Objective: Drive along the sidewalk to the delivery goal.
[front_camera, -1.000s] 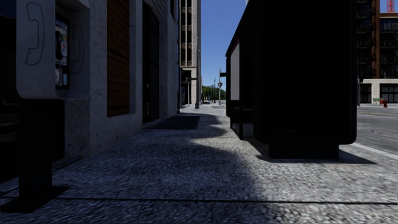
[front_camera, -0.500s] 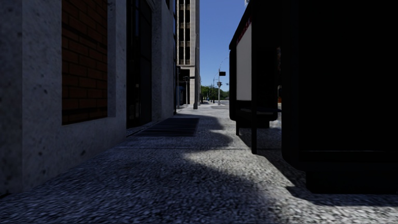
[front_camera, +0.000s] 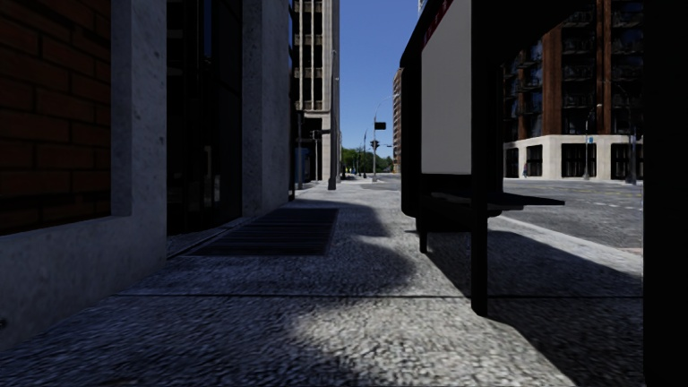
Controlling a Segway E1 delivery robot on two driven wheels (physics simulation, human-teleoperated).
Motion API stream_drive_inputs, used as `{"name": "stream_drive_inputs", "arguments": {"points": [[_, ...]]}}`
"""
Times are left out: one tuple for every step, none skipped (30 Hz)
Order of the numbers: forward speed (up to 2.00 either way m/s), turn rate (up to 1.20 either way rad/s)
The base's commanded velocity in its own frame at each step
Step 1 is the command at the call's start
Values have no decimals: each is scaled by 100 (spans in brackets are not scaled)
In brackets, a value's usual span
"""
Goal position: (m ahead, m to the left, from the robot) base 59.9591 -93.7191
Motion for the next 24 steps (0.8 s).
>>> {"name": "stream_drive_inputs", "arguments": {"points": [[200, 0], [200, 0], [200, 0], [200, 0], [200, 0], [200, 0], [200, 0], [200, 0], [200, 0], [200, 0], [200, 0], [200, 0], [200, 0], [200, 0], [200, 0], [200, 0], [200, 0], [200, 0], [200, 0], [200, 0], [200, 0], [200, 0], [200, 0], [200, 0]]}}
